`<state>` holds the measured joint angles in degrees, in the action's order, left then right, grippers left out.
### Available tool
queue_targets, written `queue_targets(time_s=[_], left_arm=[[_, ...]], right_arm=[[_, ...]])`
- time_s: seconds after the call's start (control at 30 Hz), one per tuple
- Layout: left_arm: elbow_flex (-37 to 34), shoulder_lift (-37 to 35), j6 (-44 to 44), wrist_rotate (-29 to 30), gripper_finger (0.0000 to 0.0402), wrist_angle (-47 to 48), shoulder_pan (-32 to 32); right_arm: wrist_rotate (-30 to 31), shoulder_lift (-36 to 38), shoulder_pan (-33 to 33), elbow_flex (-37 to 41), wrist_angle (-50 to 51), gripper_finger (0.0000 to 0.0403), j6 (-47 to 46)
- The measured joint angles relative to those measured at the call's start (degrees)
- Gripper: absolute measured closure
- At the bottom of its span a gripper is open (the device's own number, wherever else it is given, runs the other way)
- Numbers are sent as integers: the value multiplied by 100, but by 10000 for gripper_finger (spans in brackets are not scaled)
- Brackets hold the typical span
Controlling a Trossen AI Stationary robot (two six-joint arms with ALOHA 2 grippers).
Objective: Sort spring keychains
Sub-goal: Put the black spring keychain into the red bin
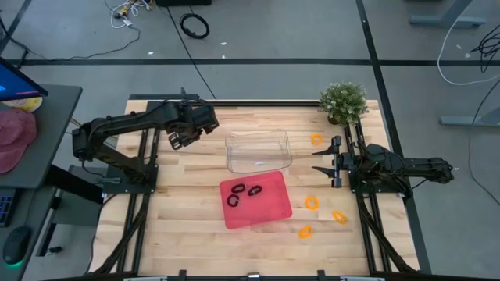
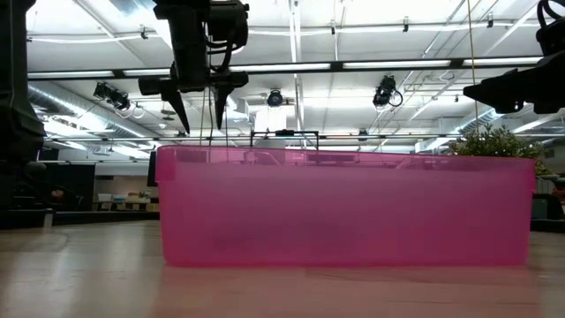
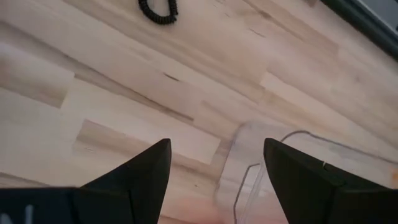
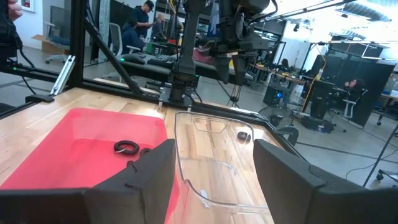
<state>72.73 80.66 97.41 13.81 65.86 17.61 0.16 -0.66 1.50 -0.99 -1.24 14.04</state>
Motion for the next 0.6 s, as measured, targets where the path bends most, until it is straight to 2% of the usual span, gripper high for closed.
queue_targets(time_s=[0.2, 0.6], left_arm=[[-4, 122, 441, 28, 142, 3, -4], [-4, 564, 554, -100, 142, 121, 384]], right_arm=[[0, 1, 0, -1, -1, 181, 0], [0, 0, 1, 0, -1, 181, 0]])
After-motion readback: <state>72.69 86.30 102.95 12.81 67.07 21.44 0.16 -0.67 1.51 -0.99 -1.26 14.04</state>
